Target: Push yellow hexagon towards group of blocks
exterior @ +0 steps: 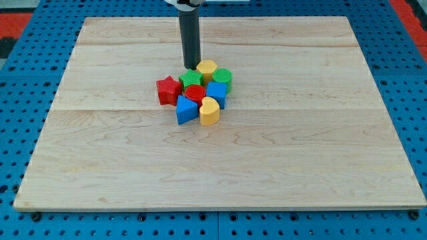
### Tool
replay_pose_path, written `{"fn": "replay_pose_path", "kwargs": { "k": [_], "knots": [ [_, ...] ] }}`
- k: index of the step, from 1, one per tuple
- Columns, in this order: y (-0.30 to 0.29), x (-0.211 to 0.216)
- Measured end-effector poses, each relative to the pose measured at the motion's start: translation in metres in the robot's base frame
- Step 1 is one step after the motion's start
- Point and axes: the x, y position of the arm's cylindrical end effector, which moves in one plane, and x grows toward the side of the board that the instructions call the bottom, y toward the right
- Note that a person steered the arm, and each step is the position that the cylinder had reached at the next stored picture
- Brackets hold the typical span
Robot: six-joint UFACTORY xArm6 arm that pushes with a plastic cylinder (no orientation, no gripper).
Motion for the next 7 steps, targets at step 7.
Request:
{"fn": "replay_pose_path", "kwargs": {
  "k": [7],
  "knots": [
    [-0.120,-0.038]
  ]
}}
